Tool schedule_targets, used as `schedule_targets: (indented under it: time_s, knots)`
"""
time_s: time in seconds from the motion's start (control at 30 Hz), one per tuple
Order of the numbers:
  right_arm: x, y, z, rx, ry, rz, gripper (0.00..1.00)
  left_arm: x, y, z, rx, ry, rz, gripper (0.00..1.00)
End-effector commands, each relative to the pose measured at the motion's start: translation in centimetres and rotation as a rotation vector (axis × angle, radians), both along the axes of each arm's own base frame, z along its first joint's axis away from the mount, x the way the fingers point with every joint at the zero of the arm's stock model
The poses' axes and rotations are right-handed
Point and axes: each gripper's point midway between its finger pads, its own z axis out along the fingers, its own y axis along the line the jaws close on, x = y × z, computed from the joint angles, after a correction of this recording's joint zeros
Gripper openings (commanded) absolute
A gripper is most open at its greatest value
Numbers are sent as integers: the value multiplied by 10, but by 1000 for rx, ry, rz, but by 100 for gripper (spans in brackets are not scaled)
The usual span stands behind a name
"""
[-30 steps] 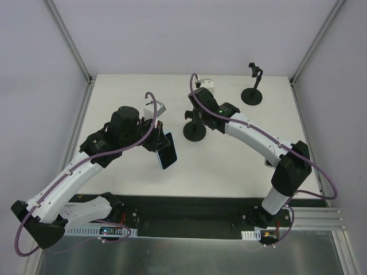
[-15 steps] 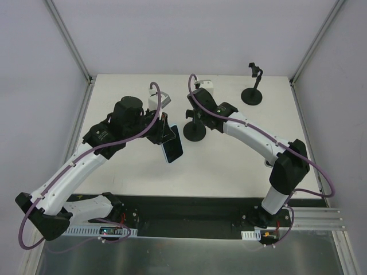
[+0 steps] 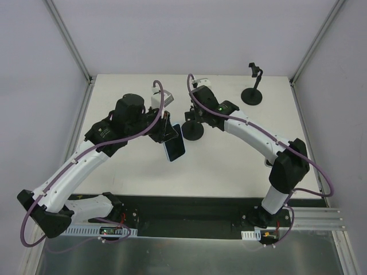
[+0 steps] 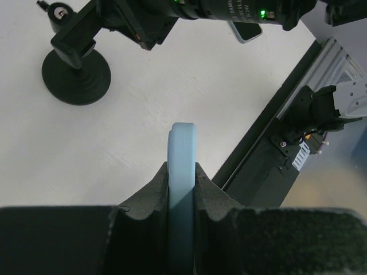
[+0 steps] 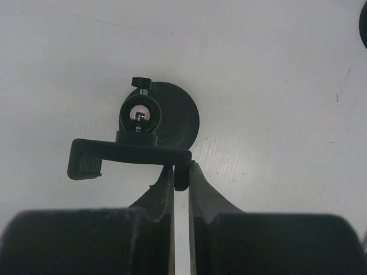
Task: Place the phone on the phone stand
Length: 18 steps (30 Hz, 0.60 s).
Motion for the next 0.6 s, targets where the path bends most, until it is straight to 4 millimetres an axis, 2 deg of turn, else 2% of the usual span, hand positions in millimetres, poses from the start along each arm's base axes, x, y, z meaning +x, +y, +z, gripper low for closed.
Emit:
schedule_targets:
  time_s: [0.0, 0.03, 0.1, 0.13, 0.17, 0.2, 0.27, 0.3, 0.37, 0.4, 0.47, 0.57]
  knots:
    - [-13, 23, 24, 108, -12, 186, 1, 5, -21, 51, -130, -176, -126, 0]
    - [-18, 27, 30, 130, -24, 240, 1, 9, -27, 58, -150, -232, -164, 0]
    - [-29, 39, 22, 181, -10, 337, 0, 3, -36, 60, -179, -270, -249, 0]
    - [-32, 41, 25, 194, -11, 373, 1, 6, -42, 62, -184, -316, -285, 0]
    - [-35, 43, 21, 201, 0, 412, 0, 1, -47, 66, -205, -332, -346, 0]
    - [-41, 47, 18, 244, 36, 474, 0, 3, -53, 62, -199, -342, -381, 0]
    - [-43, 46, 18, 250, 44, 528, 0, 0, -62, 67, -214, -408, -479, 0]
    - [-48, 48, 16, 265, 60, 563, 0, 6, -69, 58, -198, -426, -525, 0]
    - [-51, 46, 19, 276, 60, 591, 1, 4, -76, 59, -214, -449, -605, 0]
    - [-53, 43, 17, 278, 66, 594, 0, 7, -80, 50, -201, -476, -652, 0]
    - [-55, 41, 25, 309, 49, 616, 0, 12, -82, 43, -197, -501, -688, 0]
    - [-58, 35, 25, 336, 52, 633, 0, 27, -84, 33, -181, -533, -717, 0]
